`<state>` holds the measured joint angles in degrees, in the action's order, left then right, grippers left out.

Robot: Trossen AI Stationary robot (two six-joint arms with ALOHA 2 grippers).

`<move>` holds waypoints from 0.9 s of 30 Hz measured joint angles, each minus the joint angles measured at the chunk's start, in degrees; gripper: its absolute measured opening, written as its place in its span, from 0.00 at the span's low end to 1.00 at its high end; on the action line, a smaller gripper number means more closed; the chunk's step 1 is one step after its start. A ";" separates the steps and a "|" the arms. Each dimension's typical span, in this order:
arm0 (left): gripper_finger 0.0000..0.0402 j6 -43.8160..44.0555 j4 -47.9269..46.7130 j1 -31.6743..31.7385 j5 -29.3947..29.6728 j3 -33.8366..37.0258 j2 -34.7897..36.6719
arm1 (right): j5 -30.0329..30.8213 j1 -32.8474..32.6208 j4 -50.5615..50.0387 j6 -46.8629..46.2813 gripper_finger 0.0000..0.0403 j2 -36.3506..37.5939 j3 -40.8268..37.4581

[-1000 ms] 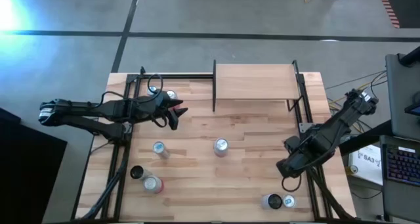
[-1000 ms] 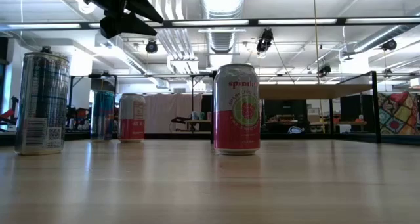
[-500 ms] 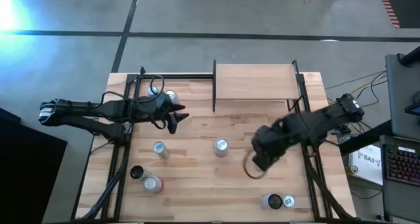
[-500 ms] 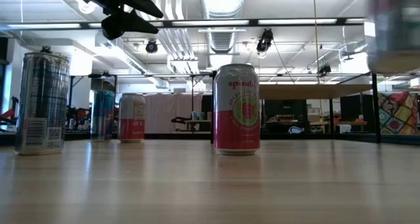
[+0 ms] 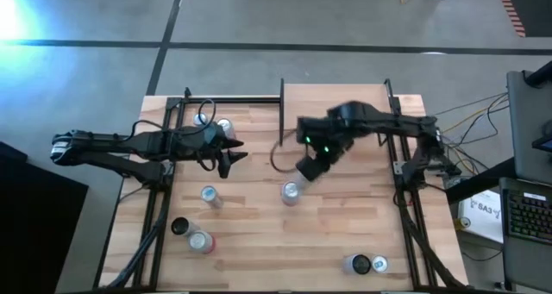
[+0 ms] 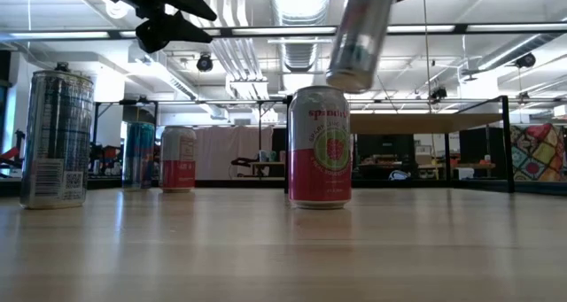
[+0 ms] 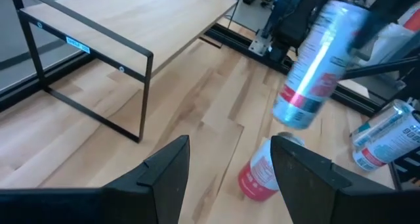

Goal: Place canned beverage on shelf
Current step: Put the right white-pink soda can on the shelf

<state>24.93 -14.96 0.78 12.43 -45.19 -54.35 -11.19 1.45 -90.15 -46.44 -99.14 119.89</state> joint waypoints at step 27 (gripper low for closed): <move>0.49 -3.12 -0.94 0.46 8.13 0.00 0.13 | 0.91 31.59 0.09 22.49 0.64 -3.79 14.78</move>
<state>21.81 -15.90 1.23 20.55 -45.19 -54.22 -10.28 33.03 -90.06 -23.95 -102.93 134.67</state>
